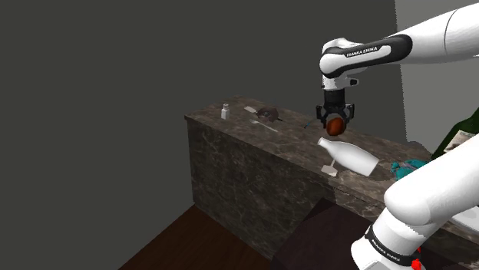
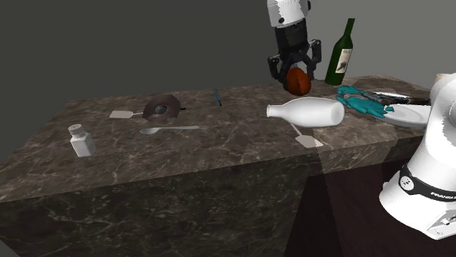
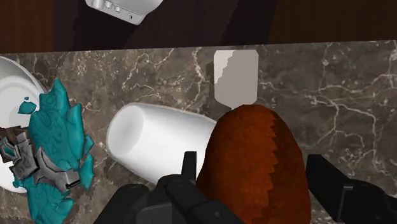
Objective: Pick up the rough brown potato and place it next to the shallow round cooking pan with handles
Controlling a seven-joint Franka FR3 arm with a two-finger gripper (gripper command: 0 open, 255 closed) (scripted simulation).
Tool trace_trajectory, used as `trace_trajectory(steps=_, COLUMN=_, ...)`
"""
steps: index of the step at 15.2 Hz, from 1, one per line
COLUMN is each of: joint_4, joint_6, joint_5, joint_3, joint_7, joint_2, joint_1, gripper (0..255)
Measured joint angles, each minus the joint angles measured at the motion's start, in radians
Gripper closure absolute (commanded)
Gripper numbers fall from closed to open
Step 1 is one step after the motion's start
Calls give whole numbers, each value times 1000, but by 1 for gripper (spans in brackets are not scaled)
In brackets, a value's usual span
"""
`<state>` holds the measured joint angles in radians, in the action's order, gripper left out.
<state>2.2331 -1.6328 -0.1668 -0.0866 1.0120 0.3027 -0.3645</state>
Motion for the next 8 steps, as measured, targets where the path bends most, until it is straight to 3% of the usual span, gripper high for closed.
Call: trace_trajectory(steps=8, joint_4=147, joint_6=-12, joint_5=-107, joint_3=-105, joint_7=-143, joint_2=163, joint_1=-84, gripper=255)
